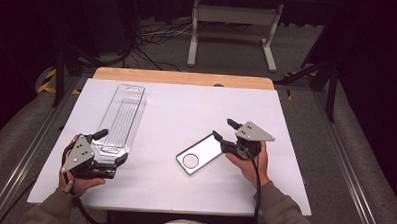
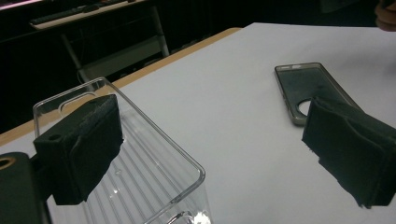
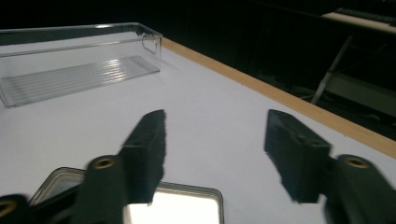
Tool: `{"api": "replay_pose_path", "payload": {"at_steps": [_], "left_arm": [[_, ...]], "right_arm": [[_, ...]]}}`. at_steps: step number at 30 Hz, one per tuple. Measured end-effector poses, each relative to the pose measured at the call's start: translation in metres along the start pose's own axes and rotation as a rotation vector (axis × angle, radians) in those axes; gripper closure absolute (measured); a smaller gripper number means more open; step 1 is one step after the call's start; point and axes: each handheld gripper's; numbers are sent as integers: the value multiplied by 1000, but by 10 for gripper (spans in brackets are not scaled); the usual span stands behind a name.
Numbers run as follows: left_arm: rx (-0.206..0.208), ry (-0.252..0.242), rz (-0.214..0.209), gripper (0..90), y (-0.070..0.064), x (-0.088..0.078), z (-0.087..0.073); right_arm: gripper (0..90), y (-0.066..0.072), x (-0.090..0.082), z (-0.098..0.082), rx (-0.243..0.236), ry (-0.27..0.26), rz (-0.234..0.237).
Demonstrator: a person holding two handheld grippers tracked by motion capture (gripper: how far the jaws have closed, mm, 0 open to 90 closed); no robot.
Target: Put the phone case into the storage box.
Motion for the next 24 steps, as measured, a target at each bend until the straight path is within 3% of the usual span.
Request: {"api": "replay_pose_path", "payload": {"at_steps": [2,3,5,10,16,24], "left_arm": [[2,-2,4,63,0,0,0],[11,1,-3,65,-1,0,1],[14,2,-1,65,-2,1,0],[15,0,-11,65,-4,0,0],[21,4,-15,62,-5,-1,-1],[33,7,-16,64,-6,-3,-1]], "right_arm": [[515,-4,11,4,14,38,-13],[606,-7,16,7,27,70,-2],[695,-9,23,8,34,97,-7],[897,-11,45,6,22,186,11],[900,-11,68,-1,3,266,14],[900,-11,91,-16,-24,388,-17]]}}
Point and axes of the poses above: each handheld gripper's, and its own axes: x roughly forward along the jaws, z roughly out of its top, y roughly to its left, and after that the axes turned 10 degrees about x, right-handed
